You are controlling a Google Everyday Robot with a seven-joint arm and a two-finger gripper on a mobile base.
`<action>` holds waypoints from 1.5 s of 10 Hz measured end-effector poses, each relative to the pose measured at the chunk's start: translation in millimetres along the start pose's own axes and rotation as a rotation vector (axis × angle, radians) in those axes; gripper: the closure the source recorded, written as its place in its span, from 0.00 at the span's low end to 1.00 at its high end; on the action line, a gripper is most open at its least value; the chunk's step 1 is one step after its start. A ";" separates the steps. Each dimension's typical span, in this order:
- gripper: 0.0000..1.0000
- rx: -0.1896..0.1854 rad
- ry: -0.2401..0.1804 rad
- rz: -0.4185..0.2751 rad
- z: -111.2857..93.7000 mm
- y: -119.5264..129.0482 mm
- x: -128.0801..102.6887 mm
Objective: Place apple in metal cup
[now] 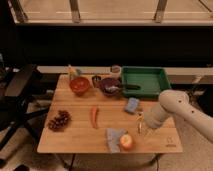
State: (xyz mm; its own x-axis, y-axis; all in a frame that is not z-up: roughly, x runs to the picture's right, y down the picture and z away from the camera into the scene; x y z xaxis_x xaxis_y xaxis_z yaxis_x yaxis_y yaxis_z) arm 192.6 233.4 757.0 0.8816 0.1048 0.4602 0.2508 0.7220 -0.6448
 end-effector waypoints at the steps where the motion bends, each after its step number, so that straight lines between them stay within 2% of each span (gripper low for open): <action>1: 0.35 -0.029 -0.003 -0.012 9.1 1.9 -2.6; 4: 0.35 -0.081 -0.037 -0.013 28.2 11.1 -5.0; 8: 0.35 -0.117 -0.107 -0.006 45.9 18.7 -13.3; 10: 0.35 -0.116 -0.147 -0.006 49.0 19.9 -20.0; 15: 0.35 -0.083 -0.211 -0.033 42.5 15.2 -39.2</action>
State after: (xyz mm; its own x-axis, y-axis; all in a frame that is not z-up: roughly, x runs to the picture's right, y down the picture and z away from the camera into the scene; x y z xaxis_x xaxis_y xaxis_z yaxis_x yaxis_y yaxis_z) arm 144.9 269.4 755.0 0.7716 0.2289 0.5935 0.3180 0.6693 -0.6716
